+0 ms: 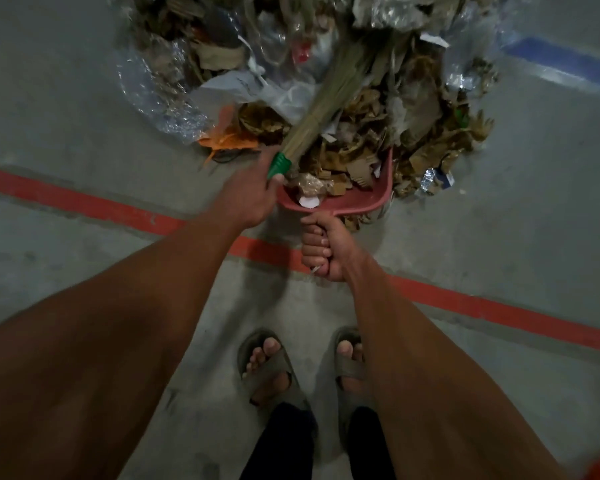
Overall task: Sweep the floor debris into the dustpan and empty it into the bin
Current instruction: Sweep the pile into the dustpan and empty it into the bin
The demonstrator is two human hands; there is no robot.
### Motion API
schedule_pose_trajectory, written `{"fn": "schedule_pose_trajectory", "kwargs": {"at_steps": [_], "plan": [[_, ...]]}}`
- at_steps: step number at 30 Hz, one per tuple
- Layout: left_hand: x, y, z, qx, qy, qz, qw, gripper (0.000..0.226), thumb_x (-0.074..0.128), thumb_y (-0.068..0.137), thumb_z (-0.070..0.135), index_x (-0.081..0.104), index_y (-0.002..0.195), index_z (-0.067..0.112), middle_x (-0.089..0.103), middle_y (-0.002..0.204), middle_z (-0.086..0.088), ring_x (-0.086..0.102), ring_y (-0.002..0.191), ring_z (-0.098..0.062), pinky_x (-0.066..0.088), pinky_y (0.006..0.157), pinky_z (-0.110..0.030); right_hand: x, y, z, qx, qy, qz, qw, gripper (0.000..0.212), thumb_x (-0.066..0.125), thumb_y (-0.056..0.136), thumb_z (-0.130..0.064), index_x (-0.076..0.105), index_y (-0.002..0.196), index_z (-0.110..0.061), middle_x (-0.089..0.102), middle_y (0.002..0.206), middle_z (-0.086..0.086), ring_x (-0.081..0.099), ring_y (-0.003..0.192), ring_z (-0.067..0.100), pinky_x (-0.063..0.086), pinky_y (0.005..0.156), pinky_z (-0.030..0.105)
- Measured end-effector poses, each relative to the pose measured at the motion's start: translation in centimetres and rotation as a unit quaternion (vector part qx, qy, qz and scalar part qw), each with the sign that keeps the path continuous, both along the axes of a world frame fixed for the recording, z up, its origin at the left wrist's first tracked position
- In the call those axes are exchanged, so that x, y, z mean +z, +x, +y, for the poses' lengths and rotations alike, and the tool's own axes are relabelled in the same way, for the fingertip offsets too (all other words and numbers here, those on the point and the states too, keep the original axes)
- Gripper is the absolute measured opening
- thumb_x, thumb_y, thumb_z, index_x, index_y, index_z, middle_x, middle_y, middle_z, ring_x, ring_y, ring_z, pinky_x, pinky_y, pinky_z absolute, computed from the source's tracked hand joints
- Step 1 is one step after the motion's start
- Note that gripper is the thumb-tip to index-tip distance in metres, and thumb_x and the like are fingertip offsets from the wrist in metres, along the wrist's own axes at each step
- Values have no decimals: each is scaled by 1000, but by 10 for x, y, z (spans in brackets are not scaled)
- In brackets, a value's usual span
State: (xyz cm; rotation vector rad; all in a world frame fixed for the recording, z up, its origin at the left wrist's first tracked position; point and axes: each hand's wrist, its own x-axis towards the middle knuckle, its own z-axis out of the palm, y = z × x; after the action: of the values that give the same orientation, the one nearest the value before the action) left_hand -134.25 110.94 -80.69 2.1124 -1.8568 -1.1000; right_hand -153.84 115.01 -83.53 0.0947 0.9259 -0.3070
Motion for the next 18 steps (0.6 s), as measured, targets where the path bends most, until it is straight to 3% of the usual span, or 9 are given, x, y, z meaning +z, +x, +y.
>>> {"fn": "schedule_pose_trajectory", "kwargs": {"at_steps": [6,11,18], "plan": [[22,1,43,-12,0,2,1000,52,45,107,36,26,155,33,69,109,-20,66,95,-45,46,77,-43,23,-9,10,-6,4,-18,1000,47,49,97,-19,30,55,-25,22,38,-9,16,27,6,16,32,14],[71,-1,76,0,-19,-14,1000,56,41,108,37,19,160,33,59,131,-17,62,105,-41,51,84,-49,69,-20,31,-3,12,-53,999,48,49,97,-20,33,52,-24,23,37,-9,12,29,6,13,34,15],[137,-15,96,-22,19,-17,999,58,41,108,40,18,161,33,58,133,-15,62,108,-41,53,86,-55,147,-37,45,5,33,-70,997,49,45,100,-19,36,52,-23,24,37,-8,15,27,6,10,35,15]]}}
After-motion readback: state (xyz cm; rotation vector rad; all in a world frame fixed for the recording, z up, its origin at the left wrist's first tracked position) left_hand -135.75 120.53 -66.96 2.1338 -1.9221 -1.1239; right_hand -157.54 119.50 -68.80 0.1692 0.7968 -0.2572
